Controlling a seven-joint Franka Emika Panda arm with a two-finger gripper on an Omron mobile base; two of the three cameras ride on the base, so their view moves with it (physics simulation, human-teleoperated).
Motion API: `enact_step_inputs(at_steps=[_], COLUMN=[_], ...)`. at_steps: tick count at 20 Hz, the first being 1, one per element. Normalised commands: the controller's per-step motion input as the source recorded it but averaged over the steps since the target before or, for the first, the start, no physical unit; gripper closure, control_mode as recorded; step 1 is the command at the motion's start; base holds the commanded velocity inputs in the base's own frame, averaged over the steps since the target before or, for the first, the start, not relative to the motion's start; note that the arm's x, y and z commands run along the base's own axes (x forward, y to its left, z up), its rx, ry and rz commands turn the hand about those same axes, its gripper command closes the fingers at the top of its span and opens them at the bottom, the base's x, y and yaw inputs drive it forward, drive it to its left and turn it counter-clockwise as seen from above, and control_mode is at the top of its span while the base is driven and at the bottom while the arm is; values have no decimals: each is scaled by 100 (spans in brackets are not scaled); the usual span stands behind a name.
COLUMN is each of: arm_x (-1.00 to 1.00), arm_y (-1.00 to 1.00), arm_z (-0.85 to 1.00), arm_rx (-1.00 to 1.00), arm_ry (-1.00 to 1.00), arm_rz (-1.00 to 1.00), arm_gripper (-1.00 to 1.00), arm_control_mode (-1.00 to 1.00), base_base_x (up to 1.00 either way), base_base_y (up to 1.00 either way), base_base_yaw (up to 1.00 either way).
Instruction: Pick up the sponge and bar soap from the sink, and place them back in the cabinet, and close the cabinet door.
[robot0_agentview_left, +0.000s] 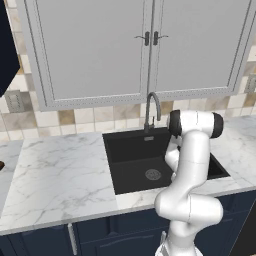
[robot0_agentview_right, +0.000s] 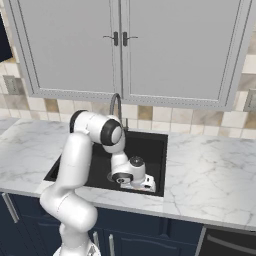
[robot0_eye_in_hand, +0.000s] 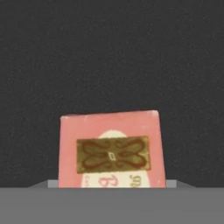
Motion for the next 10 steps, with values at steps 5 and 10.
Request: enact_step_inputs(at_steps=[5, 10], arm_x=[0, 0], arm_y=[0, 0], arm_z=[39, 52], arm_rx=[0, 0], arm_ry=[-2, -2], arm_rz=[0, 0], arm_gripper=[100, 100], arm_control_mode=[-100, -100], base_base_x=[0, 0], base_base_y=[0, 0], base_base_yaw=[0, 0])
